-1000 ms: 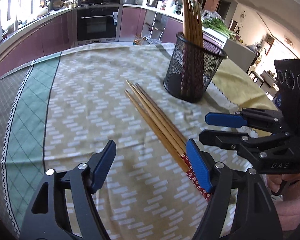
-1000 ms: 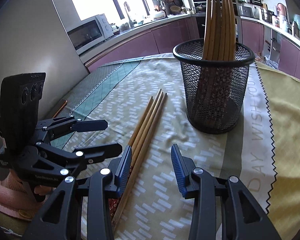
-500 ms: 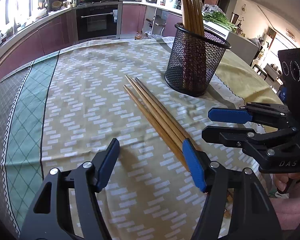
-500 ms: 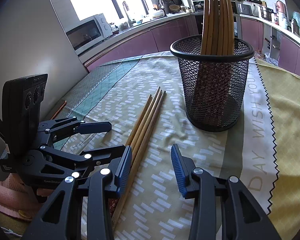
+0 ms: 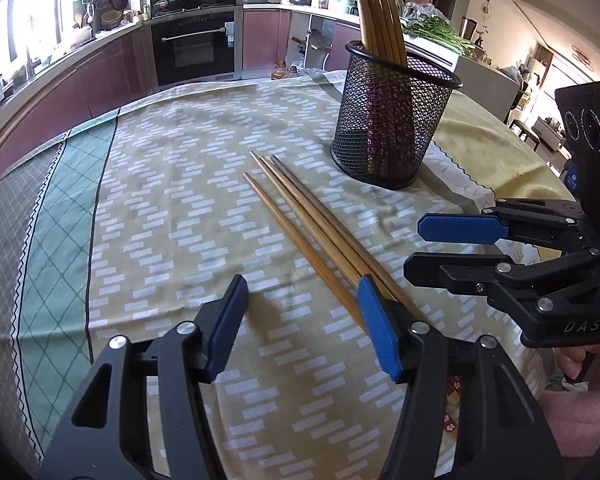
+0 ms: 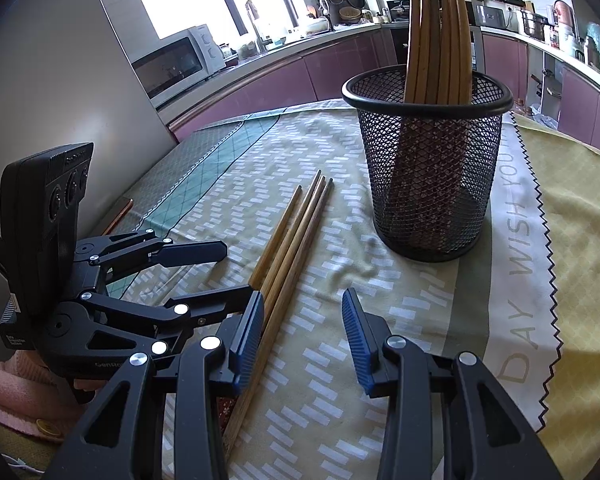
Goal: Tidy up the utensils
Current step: 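Move the right gripper over the remaining chopsticks on the cloth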
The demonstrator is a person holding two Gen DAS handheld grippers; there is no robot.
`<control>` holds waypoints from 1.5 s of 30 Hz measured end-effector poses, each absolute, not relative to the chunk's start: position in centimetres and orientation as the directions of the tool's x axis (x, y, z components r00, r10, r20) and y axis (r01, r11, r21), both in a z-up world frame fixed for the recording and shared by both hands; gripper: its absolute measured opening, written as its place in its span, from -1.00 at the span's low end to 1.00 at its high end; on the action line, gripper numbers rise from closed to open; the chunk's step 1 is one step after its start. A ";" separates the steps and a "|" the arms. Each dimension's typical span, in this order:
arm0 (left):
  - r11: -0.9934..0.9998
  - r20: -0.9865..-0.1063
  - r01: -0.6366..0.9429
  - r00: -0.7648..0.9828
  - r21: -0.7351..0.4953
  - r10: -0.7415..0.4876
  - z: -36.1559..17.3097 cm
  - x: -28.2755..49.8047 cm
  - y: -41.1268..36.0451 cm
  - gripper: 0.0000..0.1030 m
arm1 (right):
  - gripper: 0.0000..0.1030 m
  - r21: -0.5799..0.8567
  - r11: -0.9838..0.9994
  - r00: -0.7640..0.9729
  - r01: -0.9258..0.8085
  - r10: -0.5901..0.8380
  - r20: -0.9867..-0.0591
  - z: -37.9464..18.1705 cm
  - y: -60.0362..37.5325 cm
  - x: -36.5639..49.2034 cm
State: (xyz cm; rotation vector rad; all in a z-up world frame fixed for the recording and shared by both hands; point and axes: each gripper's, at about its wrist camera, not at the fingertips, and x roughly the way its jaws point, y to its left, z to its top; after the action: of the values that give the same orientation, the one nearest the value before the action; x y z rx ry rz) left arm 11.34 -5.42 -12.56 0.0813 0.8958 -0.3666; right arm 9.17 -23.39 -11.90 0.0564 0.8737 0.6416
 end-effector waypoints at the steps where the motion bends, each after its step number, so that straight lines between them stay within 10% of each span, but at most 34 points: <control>1: 0.935 -0.776 0.346 0.567 -0.081 -0.277 -12.6 11.3 -5.4 0.06 | -0.26 0.300 0.812 0.468 -0.500 0.545 -0.696 -11.9 -23.4 9.2; 45: 0.933 -0.786 0.345 0.549 -0.097 -0.285 -12.5 12.7 -4.5 -0.49 | -0.54 0.125 0.854 0.488 -0.505 0.402 -0.774 -12.4 -20.1 10.3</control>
State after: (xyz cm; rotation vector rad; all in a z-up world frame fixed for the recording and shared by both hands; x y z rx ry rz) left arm 12.68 -4.51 -12.48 0.0716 0.9173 -0.3734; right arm 10.34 -20.14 -12.37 -0.1249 0.9060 0.5528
